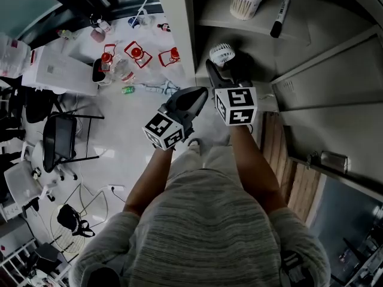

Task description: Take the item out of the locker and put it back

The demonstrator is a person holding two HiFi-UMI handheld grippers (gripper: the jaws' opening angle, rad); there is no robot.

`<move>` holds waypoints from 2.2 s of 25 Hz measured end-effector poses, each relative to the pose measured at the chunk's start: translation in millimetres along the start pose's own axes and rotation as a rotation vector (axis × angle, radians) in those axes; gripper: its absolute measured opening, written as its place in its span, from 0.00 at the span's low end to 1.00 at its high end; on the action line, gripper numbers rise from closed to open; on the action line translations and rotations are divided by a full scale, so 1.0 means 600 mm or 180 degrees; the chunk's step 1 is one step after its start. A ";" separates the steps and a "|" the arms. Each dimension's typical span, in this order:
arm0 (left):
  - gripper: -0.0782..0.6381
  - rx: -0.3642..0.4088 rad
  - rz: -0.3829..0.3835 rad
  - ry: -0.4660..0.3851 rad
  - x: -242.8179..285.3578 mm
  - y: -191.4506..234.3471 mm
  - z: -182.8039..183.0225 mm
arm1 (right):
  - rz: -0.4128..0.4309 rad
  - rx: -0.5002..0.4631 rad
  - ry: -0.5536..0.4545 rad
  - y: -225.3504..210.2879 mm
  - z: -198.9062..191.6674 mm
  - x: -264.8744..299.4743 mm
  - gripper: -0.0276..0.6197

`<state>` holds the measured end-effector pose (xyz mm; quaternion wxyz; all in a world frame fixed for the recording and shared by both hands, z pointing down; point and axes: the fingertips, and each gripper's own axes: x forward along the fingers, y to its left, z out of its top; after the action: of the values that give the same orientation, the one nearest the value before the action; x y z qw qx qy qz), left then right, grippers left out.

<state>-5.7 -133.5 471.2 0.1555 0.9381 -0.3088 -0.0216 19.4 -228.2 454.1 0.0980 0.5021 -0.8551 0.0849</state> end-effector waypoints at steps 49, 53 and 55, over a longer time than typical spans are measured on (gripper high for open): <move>0.12 0.0036 -0.0167 -0.0090 0.009 -0.019 0.023 | -0.0172 -0.0020 -0.0108 -0.022 0.039 -0.047 0.28; 0.12 0.0020 -0.0140 -0.0074 0.006 -0.015 0.018 | -0.0181 0.0061 -0.0098 -0.018 0.026 -0.034 0.28; 0.12 0.0033 -0.0131 -0.0065 0.004 -0.014 0.017 | -0.0158 0.0063 -0.0095 -0.012 0.025 -0.026 0.28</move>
<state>-0.3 -131.6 459.1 0.1470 0.9448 -0.2911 -0.0328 31.9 -222.3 436.2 0.0823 0.5253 -0.8428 0.0833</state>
